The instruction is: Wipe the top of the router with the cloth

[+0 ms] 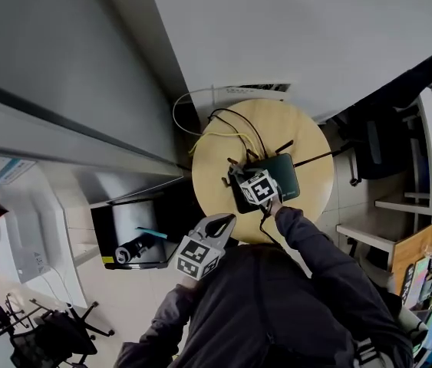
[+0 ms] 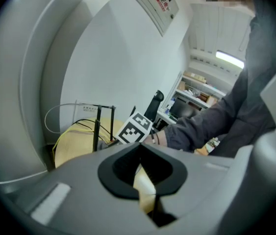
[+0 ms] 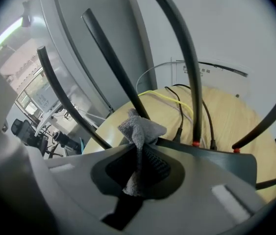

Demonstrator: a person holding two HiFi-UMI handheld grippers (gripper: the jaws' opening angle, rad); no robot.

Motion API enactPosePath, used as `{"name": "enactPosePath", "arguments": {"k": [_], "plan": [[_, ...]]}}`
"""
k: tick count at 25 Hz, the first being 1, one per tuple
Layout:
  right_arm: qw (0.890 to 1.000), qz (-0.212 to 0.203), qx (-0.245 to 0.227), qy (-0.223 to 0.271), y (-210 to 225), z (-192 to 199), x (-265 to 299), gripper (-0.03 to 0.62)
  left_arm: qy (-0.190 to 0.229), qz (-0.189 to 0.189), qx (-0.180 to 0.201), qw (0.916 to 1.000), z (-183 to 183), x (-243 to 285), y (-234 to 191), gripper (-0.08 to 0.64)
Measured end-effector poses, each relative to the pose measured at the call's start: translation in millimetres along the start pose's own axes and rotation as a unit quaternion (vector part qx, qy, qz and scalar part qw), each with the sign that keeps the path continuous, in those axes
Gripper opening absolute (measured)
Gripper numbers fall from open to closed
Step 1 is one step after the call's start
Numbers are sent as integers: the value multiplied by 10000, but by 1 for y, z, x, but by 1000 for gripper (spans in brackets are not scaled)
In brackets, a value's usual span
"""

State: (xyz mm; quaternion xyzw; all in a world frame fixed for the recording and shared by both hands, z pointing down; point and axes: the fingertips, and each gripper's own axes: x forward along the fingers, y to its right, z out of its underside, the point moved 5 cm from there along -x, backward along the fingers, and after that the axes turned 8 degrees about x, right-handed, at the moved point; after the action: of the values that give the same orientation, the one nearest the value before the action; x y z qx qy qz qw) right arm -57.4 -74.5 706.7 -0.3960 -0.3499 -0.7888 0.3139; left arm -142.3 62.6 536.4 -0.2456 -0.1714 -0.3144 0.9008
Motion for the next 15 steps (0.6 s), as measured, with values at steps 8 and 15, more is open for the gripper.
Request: {"name": "enactPosePath", "arguments": {"k": [8, 15], "plan": [[9993, 355, 89, 64, 58, 11, -25, 29, 49, 21, -29, 10000, -5, 15, 14, 0], [9942, 990, 394, 126, 130, 25, -58, 29, 59, -45, -94, 9999, -3, 19, 27, 0]]}}
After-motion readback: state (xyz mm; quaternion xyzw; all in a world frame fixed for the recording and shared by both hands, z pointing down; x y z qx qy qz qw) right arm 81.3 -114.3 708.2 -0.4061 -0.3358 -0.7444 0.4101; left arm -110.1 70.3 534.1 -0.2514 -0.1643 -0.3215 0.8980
